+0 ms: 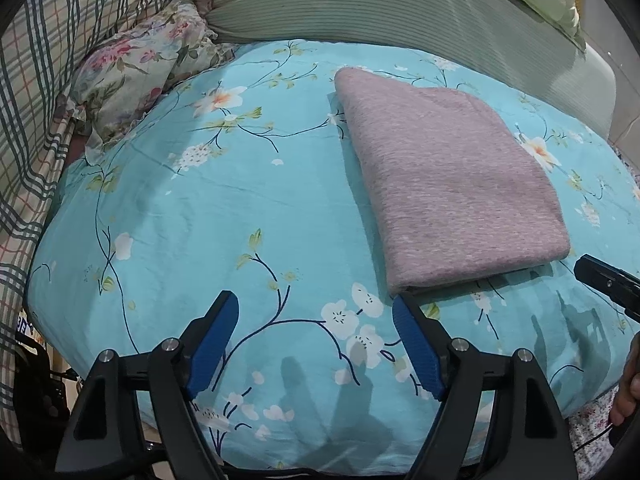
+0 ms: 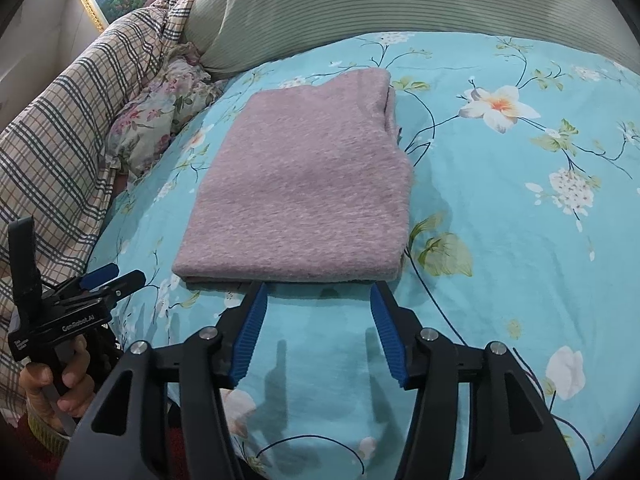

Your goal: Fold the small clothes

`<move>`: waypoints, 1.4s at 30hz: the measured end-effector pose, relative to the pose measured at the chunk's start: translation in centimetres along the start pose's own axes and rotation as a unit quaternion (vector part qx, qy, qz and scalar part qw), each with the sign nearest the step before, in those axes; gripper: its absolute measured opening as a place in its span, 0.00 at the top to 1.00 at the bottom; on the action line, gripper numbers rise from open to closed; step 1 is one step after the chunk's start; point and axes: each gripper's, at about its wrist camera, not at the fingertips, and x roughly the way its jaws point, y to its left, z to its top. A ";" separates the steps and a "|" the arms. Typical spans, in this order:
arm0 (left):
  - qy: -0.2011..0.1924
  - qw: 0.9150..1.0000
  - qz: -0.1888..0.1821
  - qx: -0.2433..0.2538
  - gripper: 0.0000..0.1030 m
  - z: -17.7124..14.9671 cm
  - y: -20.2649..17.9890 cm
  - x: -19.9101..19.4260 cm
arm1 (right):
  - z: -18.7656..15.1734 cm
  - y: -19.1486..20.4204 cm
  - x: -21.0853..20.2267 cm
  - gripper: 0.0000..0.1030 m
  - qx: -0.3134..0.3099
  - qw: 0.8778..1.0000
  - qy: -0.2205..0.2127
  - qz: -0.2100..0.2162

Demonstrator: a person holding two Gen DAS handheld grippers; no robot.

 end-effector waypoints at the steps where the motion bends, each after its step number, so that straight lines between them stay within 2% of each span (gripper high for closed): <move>1: 0.001 1.000 0.000 0.000 0.22 0.1 0.1 0.1 | 0.2 0.0 0.0 0.43 -0.001 1.000 -0.001 0.001; 8: -0.001 1.000 0.002 0.010 0.22 1.5 -0.3 0.8 | 2.6 -0.7 0.9 0.42 -0.006 1.000 -0.007 -0.003; 14: -0.010 1.000 -0.015 0.018 0.21 4.4 -0.9 1.3 | 6.0 -1.5 1.6 0.42 -0.001 1.000 -0.015 -0.004; 18: -0.019 0.999 -0.011 0.028 0.20 5.9 -1.6 0.8 | 7.3 -1.0 1.0 0.42 -0.011 1.000 -0.016 -0.002; 19: -0.020 0.999 -0.012 0.030 0.18 6.1 -1.6 0.6 | 7.3 -0.8 0.8 0.39 -0.014 1.000 -0.014 -0.002; 20: -0.020 0.999 -0.014 0.031 0.18 6.3 -1.7 0.5 | 7.3 -0.6 0.6 0.32 -0.018 1.000 -0.011 -0.001; 22: -0.019 0.999 -0.017 0.032 0.18 6.4 -1.7 0.1 | 7.1 -0.1 0.1 0.24 -0.026 1.000 -0.008 0.003; 26: -0.022 0.999 -0.005 0.046 0.17 5.6 -2.0 -0.7 | 5.7 0.8 -0.9 0.16 -0.040 0.999 0.005 0.014; 34: -0.030 0.997 0.016 0.077 0.13 2.7 -2.9 -2.3 | 1.8 2.8 -3.2 0.14 -0.093 0.995 0.006 -0.033; 42: -0.032 0.996 0.003 0.086 0.12 0.9 -3.8 -3.2 | -0.6 3.0 -3.4 0.13 -0.111 0.992 0.020 -0.062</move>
